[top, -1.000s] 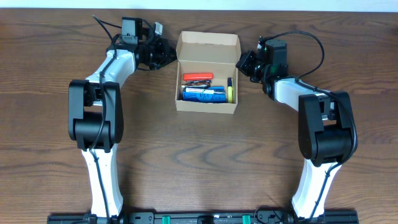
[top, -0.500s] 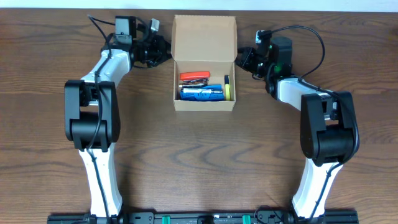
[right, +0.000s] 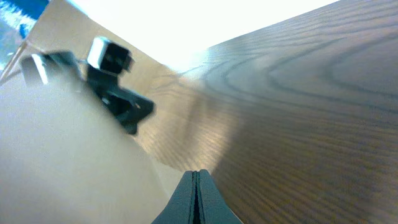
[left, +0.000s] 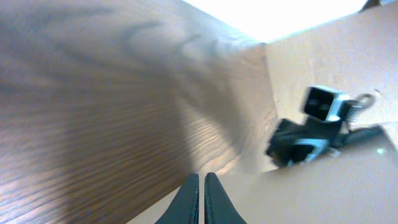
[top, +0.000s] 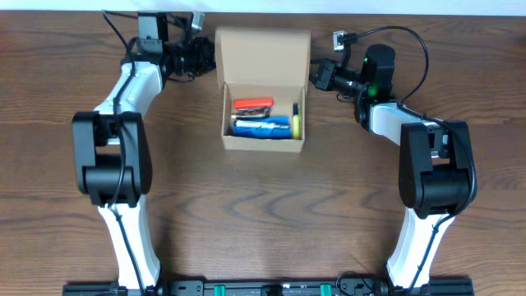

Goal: Pack container
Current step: 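Press the lid closed from both sides with both grippers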

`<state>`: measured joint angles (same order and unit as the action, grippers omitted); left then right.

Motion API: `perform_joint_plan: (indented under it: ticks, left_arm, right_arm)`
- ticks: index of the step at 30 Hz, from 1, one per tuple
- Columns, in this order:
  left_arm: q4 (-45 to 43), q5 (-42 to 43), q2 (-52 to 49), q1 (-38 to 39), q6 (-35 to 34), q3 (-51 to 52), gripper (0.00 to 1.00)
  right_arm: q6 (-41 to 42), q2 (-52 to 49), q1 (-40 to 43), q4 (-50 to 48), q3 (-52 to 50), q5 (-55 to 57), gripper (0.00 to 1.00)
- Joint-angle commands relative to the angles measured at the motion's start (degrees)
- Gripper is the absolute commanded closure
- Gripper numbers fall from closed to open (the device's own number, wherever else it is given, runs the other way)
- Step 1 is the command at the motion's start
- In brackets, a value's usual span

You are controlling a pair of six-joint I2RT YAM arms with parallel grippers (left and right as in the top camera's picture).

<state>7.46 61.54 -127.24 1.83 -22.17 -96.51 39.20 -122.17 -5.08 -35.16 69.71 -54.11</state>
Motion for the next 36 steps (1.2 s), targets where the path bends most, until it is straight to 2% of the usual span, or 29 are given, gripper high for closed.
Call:
perform_joint_plan:
  ticks: [1,8,11,16,21,27,32,36]
  left_arm:
    - [0.11,1.77,4.72,0.07,3.41,-1.18,0.94]
    - [2.62,2.84,7.63,0.07,5.97,-1.18,0.94]
    - [9.20,2.08,9.22,0.07,11.54,-1.18,0.94]
    - [27.12,-8.39,14.03,0.28,24.44,-1.18,0.94]
    - [39.08,-14.53,19.39,1.16,33.55,-1.16,0.94]
    - [51.69,-23.02,22.47,4.09,41.57,-1.14,0.94]
    - [51.91,-24.48,22.36,6.27,41.38,1.42,0.94]
    - [50.38,-24.61,22.36,7.15,41.00,4.66,0.94]
  right_arm:
    - [-0.90,-0.20,0.28,-0.20,1.03,-4.00,0.99]
    - [1.36,0.35,0.79,-0.17,1.05,-6.23,0.99]
    - [2.12,1.49,0.83,0.90,1.05,-7.87,0.99]
    - [0.59,6.14,0.63,8.24,1.05,-7.58,0.98]
    - [-8.00,14.58,-0.66,25.27,1.05,-1.18,0.98]
    - [-19.23,27.34,-5.70,52.00,1.05,15.39,0.99]
    - [-22.16,31.85,-12.35,64.67,0.98,26.05,0.99]
    - [-22.14,31.21,-16.00,68.87,-0.09,30.34,0.99]
